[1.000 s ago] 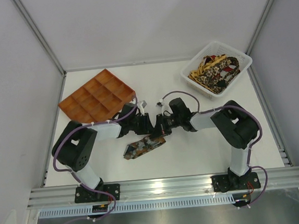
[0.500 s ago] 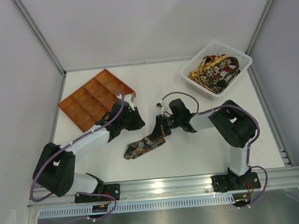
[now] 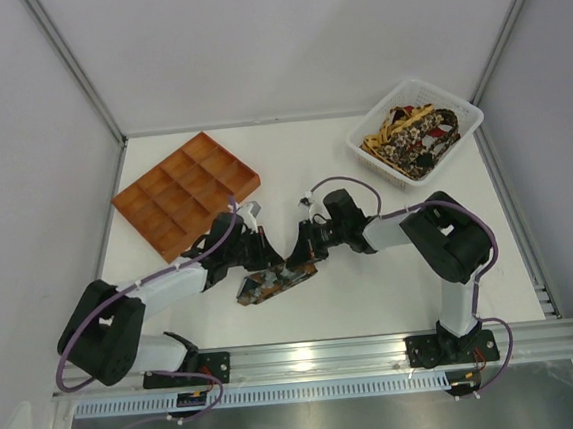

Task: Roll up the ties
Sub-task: Roll the tie

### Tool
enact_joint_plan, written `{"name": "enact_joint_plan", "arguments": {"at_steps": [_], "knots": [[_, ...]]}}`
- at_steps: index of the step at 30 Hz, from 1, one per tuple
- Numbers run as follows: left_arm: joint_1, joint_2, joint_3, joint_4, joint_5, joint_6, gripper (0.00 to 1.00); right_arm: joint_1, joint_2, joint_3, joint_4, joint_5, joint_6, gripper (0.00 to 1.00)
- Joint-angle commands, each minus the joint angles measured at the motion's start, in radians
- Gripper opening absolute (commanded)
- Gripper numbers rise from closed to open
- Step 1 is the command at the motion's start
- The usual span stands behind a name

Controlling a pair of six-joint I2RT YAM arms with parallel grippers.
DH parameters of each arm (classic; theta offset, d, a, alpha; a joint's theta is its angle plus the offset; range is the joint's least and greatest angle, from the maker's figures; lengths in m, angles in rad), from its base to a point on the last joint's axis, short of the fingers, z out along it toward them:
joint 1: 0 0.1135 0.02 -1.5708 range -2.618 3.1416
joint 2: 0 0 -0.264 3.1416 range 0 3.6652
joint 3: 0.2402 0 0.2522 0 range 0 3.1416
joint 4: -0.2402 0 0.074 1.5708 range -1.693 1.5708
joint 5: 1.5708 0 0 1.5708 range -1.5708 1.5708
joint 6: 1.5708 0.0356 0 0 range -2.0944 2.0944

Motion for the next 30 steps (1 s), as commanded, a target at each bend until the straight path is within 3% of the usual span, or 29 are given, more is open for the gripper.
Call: {"name": "enact_joint_plan", "arguments": {"at_steps": [1, 8, 11, 18, 23, 30], "knots": [[-0.002, 0.043, -0.003, 0.108, 0.075, -0.034, 0.01, 0.001, -0.018, 0.023, -0.064, 0.027, -0.016, 0.09], [-0.002, 0.146, -0.021, 0.178, 0.09, -0.047, 0.0, 0.001, -0.049, 0.04, -0.119, 0.028, -0.027, 0.21], [-0.003, 0.142, -0.032, 0.179, 0.082, -0.047, 0.0, -0.007, -0.101, 0.043, -0.171, 0.049, -0.053, 0.31], [-0.003, 0.103, -0.039, 0.162, 0.072, -0.042, 0.0, -0.068, -0.224, 0.06, -0.398, 0.094, -0.137, 0.48], [-0.005, 0.08, -0.038, 0.159, 0.073, -0.05, 0.0, -0.074, -0.251, 0.032, -0.426, 0.033, -0.168, 0.5], [-0.017, 0.05, -0.007, 0.121, 0.066, -0.044, 0.0, -0.054, -0.234, -0.012, -0.231, 0.005, -0.087, 0.38]]}}
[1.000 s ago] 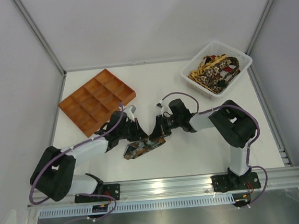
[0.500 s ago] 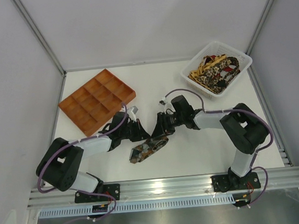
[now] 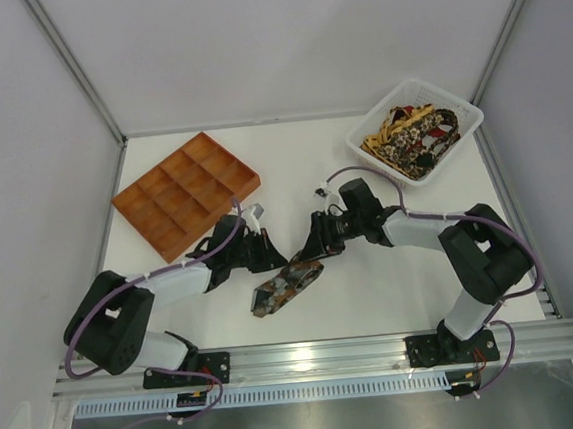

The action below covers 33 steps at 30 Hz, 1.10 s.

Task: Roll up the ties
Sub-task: Roll the tie

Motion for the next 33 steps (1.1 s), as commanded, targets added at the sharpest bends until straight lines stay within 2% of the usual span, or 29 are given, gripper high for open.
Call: {"name": "enact_joint_plan", "arguments": {"at_steps": [1, 2, 6, 11, 15, 21, 25, 28, 33], "knots": [[-0.009, -0.051, 0.026, -0.022, 0.001, -0.001, 0.0, 0.016, -0.007, -0.002, 0.11, -0.023, 0.034, 0.36], [-0.01, -0.054, 0.028, -0.03, -0.002, 0.001, 0.01, 0.016, -0.001, 0.001, 0.118, -0.023, 0.04, 0.35], [-0.01, -0.075, 0.038, -0.042, -0.001, 0.003, 0.01, 0.027, 0.061, 0.001, 0.139, -0.019, 0.054, 0.2], [-0.013, -0.121, 0.049, -0.076, 0.005, 0.006, 0.02, 0.028, 0.108, -0.02, 0.176, -0.008, 0.07, 0.13], [-0.027, -0.159, 0.04, -0.09, 0.011, -0.004, 0.04, 0.028, 0.115, -0.028, 0.185, 0.0, 0.076, 0.12], [-0.046, -0.179, -0.017, -0.048, 0.031, -0.047, 0.04, 0.028, 0.097, -0.031, 0.175, 0.001, 0.076, 0.14], [-0.061, -0.128, -0.049, 0.027, 0.062, -0.079, 0.04, 0.028, 0.08, -0.029, 0.173, 0.004, 0.08, 0.18], [-0.081, -0.091, -0.055, 0.05, 0.054, -0.085, 0.03, 0.024, 0.062, -0.025, 0.172, 0.004, 0.08, 0.22], [-0.086, -0.064, -0.072, 0.065, 0.037, -0.082, 0.02, -0.004, 0.008, -0.017, 0.121, 0.011, 0.065, 0.34]]}}
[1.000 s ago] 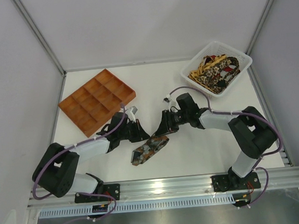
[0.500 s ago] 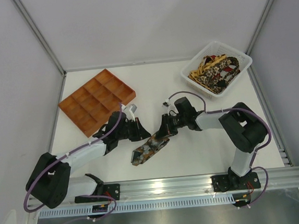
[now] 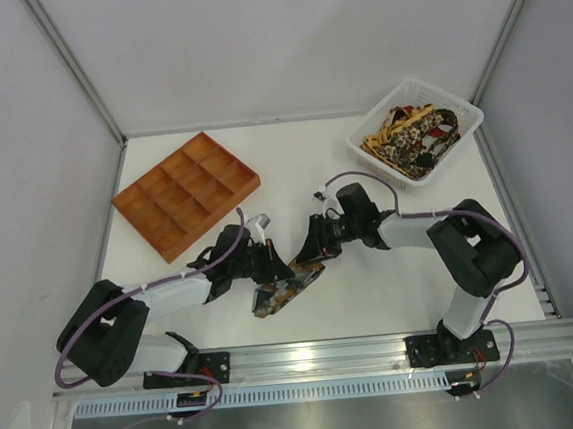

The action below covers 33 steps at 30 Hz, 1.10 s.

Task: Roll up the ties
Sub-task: Roll the tie

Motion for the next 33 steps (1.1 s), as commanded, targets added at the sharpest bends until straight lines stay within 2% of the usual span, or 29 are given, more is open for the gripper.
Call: {"name": "enact_joint_plan", "arguments": {"at_steps": [1, 2, 4, 9, 14, 18, 25, 33], "knots": [[-0.007, 0.012, -0.011, 0.055, 0.005, -0.014, 0.02, -0.039, -0.096, 0.013, -0.033, 0.015, -0.026, 0.38], [-0.007, 0.015, -0.013, 0.055, 0.002, -0.014, 0.02, -0.048, -0.109, 0.018, -0.092, 0.028, -0.06, 0.44], [-0.007, 0.015, -0.016, 0.058, 0.0, -0.014, 0.02, -0.08, -0.139, 0.028, -0.166, 0.036, -0.095, 0.5], [-0.013, 0.025, -0.023, 0.072, 0.003, -0.017, 0.02, -0.127, -0.149, 0.039, -0.277, 0.052, -0.179, 0.74], [-0.022, 0.02, -0.034, 0.078, -0.004, -0.022, 0.02, -0.128, -0.081, 0.036, -0.272, -0.002, -0.206, 0.86], [-0.025, 0.014, -0.051, 0.086, -0.015, -0.02, 0.02, -0.128, -0.026, 0.022, -0.217, -0.045, -0.227, 0.88], [-0.025, 0.018, -0.079, 0.107, -0.013, -0.02, 0.02, -0.121, 0.078, 0.05, -0.172, -0.117, -0.287, 0.85], [-0.025, 0.034, -0.092, 0.127, -0.013, -0.017, 0.02, -0.029, 0.126, 0.1, -0.192, -0.131, -0.325, 0.84]]}}
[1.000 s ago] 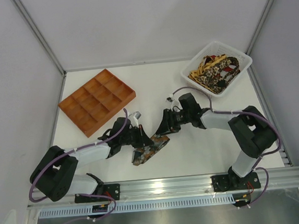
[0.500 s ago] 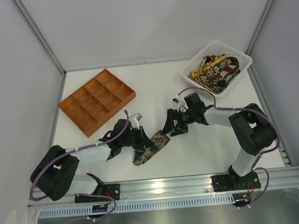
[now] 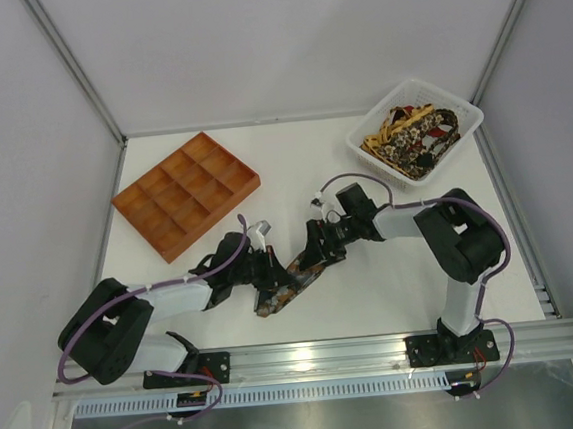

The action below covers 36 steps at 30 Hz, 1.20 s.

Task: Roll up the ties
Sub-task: Roll the tie

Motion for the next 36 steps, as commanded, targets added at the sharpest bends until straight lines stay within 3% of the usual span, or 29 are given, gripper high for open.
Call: {"name": "enact_joint_plan", "arguments": {"at_steps": [1, 6, 11, 13, 16, 22, 30, 36], "knots": [[-0.007, 0.018, -0.024, 0.025, -0.011, 0.0, 0.02, 0.039, 0.033, 0.035, -0.01, -0.001, -0.044, 0.84], [-0.006, 0.027, -0.035, 0.042, -0.01, 0.0, 0.02, 0.066, 0.052, 0.038, 0.004, 0.007, -0.035, 0.81], [-0.006, 0.038, -0.029, 0.045, -0.01, 0.003, 0.02, 0.085, 0.053, 0.053, 0.01, 0.07, 0.005, 0.7], [-0.006, 0.041, -0.026, 0.047, -0.01, 0.005, 0.02, 0.092, 0.046, 0.061, 0.0, 0.099, 0.022, 0.63], [-0.006, 0.048, -0.017, 0.045, -0.008, 0.008, 0.02, 0.118, 0.032, 0.079, -0.066, 0.17, 0.045, 0.4], [-0.006, 0.07, 0.005, 0.048, -0.004, 0.012, 0.02, 0.206, -0.022, 0.19, -0.319, 0.449, 0.024, 0.19], [-0.001, -0.019, 0.01, -0.018, -0.031, 0.022, 0.02, 0.325, -0.011, 0.361, -0.703, 0.906, 0.001, 0.15], [0.01, -0.126, 0.002, -0.084, -0.047, 0.012, 0.04, 0.408, 0.003, 0.412, -0.806, 1.132, 0.03, 0.15]]}}
